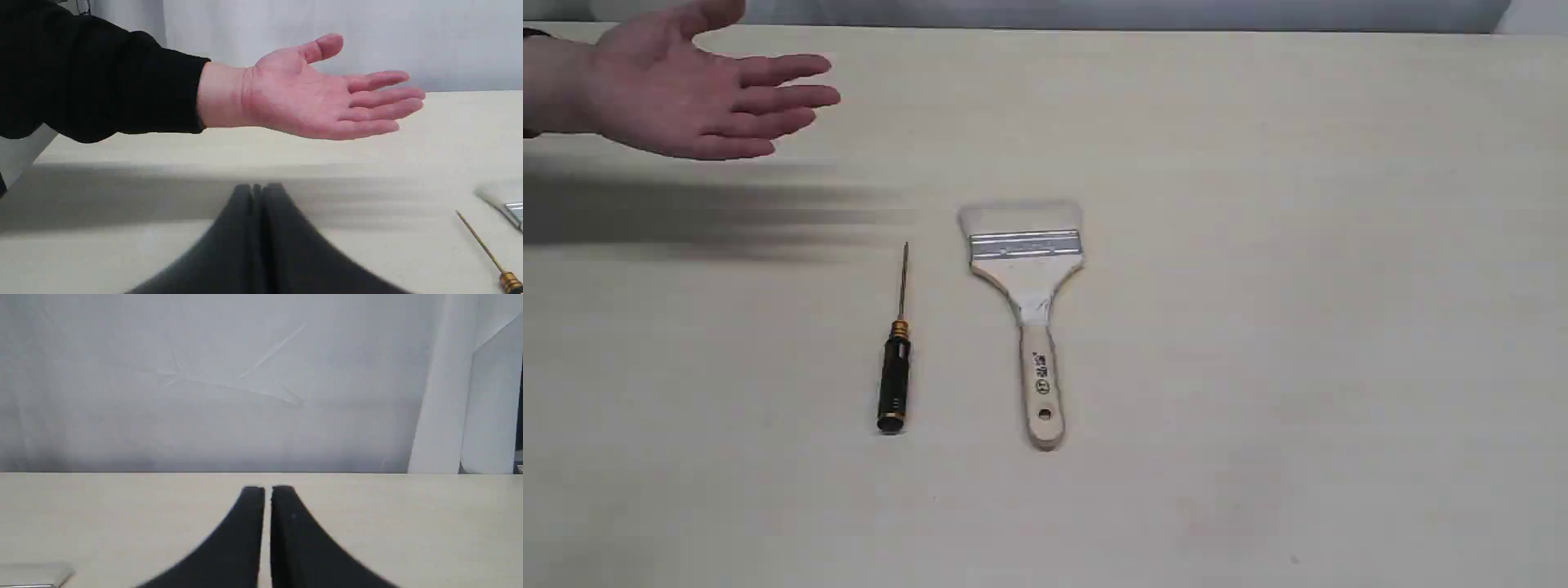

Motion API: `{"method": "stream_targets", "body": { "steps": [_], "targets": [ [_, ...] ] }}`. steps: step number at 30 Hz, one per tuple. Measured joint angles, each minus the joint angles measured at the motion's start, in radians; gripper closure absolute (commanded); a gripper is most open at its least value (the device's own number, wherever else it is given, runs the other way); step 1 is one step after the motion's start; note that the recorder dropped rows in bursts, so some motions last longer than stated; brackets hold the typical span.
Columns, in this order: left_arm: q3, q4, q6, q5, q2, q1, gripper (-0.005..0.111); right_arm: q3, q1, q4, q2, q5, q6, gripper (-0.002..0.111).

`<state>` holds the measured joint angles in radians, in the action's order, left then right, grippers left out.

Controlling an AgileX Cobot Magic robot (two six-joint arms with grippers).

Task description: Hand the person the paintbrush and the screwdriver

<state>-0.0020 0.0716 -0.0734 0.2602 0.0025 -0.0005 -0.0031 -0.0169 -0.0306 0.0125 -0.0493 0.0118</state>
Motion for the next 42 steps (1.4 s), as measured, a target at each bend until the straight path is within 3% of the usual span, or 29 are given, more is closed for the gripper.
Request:
{"method": "stream_targets", "body": {
  "steps": [11, 15, 19, 24, 27, 35, 42],
  "targets": [
    [0.0, 0.0, 0.0, 0.0, 0.0, 0.0, 0.107, 0.0, 0.0, -0.076, -0.002, 0.0, 0.001, 0.104],
    [0.0, 0.0, 0.0, 0.0, 0.0, 0.0, 0.107, 0.002, 0.0, -0.175, -0.002, 0.12, 0.044, 0.103],
    [0.0, 0.0, 0.0, 0.0, 0.0, 0.0, 0.107, -0.059, 0.005, -0.252, 0.001, 0.099, 0.152, 0.091],
    [0.0, 0.0, 0.0, 0.0, 0.0, 0.0, 0.107, -0.248, 0.12, -0.268, 0.068, -0.026, 0.129, 0.063],
    [0.0, 0.0, 0.0, 0.0, 0.0, 0.0, 0.107, -0.355, 0.221, -0.272, 0.15, -0.044, 0.053, 0.054],
    [0.0, 0.0, 0.0, 0.0, 0.0, 0.0, 0.107, -0.669, 0.484, -0.272, 0.591, -0.251, -0.145, 0.054],
    [0.0, 0.0, 0.0, 0.0, 0.0, 0.0, 0.107, -0.957, 0.599, -0.223, 1.05, -0.473, -0.175, 0.054]
  ]
}}
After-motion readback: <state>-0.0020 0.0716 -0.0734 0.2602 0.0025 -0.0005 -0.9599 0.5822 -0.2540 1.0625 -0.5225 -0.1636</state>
